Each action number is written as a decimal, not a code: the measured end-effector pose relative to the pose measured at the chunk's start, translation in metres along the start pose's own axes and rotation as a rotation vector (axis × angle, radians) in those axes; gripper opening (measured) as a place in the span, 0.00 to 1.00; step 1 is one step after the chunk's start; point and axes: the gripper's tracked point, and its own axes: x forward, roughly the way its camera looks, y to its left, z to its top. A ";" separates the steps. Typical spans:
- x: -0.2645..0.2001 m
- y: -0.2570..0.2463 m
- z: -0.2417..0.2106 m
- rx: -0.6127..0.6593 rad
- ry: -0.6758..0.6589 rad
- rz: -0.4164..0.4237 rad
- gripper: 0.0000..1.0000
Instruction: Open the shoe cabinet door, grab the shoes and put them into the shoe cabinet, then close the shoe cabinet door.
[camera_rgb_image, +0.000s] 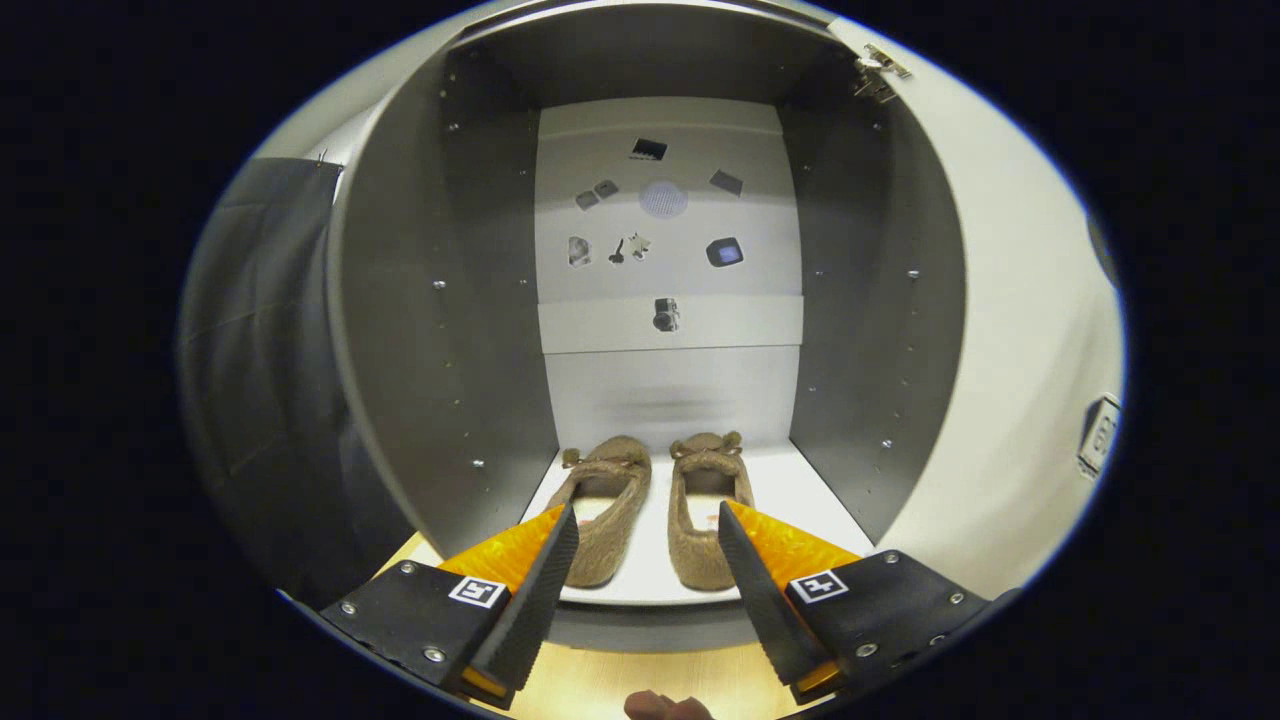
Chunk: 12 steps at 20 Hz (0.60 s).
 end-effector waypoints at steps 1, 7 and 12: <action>-0.016 0.002 -0.003 0.006 -0.002 -0.007 0.88; -0.105 -0.003 -0.001 -0.020 -0.042 -0.057 0.88; -0.167 -0.017 0.007 -0.005 -0.089 -0.026 0.88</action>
